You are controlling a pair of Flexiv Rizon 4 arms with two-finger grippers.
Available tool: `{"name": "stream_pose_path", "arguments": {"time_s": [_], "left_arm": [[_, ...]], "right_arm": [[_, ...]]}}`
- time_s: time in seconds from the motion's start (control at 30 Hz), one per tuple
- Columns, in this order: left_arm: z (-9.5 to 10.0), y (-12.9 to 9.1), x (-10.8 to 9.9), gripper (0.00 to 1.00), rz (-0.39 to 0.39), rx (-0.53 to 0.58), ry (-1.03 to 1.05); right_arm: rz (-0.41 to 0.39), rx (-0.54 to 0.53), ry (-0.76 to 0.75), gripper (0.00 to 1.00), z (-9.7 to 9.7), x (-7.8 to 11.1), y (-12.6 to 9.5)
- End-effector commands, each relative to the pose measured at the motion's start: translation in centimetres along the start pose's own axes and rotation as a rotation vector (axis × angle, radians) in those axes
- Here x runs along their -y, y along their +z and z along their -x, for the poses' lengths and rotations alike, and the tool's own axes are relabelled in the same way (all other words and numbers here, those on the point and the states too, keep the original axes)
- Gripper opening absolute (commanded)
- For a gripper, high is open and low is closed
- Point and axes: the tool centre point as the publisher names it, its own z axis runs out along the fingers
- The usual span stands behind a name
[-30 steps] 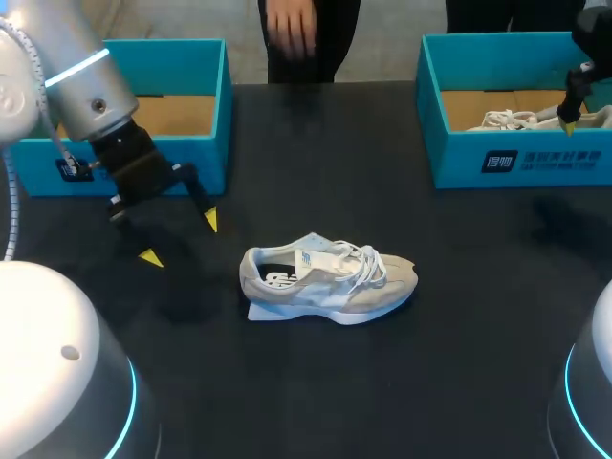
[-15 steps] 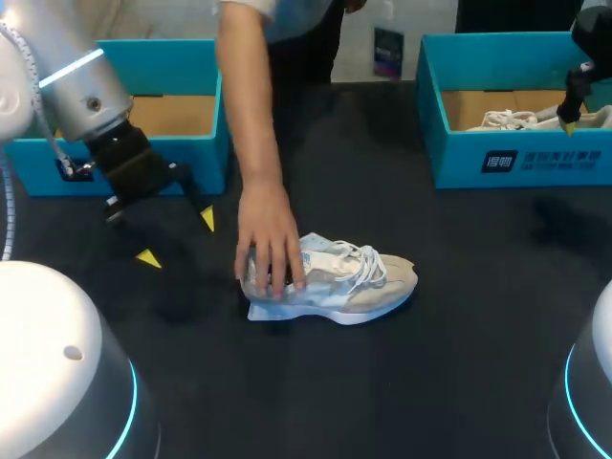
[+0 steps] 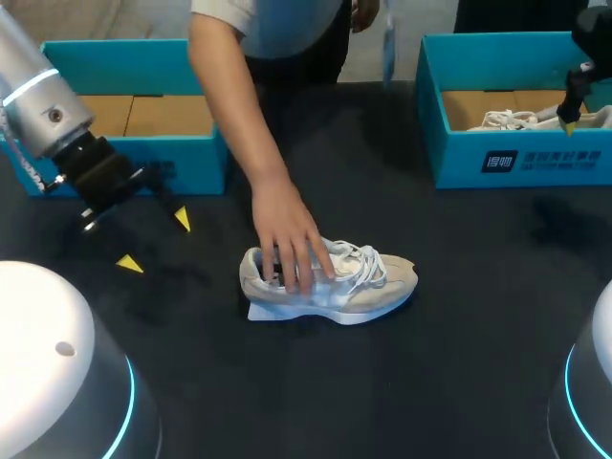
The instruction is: Take the shoe out of the shoebox, open the shoe tongue, remove and reinsert the insole, then place the shoe into the shoebox
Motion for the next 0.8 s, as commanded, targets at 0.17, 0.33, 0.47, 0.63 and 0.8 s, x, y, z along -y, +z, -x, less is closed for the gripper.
{"name": "stream_pose_path", "arguments": {"time_s": [0.17, 0.33, 0.47, 0.63, 0.8], "left_arm": [[-1.6, -0.7, 0.8, 1.00, -0.009, 0.007, 0.002], [-2.2, -1.9, 0.5, 1.00, 0.024, 0.026, -0.012], [-3.0, -2.8, 0.4, 1.00, 0.021, 0.057, -0.030], [-4.3, -3.7, -0.2, 1.00, 0.016, 0.113, -0.099], [-5.5, -3.7, -0.8, 1.00, -0.022, 0.161, -0.158]], "right_arm": [[-0.001, 0.002, 0.001, 1.00, 0.0, 0.0, 0.0], [-0.001, 0.002, 0.001, 1.00, 0.0, 0.0, 0.0], [-0.001, 0.002, 0.001, 1.00, 0.0, 0.0, 0.0], [-0.001, 0.002, 0.001, 1.00, 0.0, 0.0, 0.0], [-0.001, 0.002, 0.001, 1.00, 0.0, 0.0, 0.0]]}}
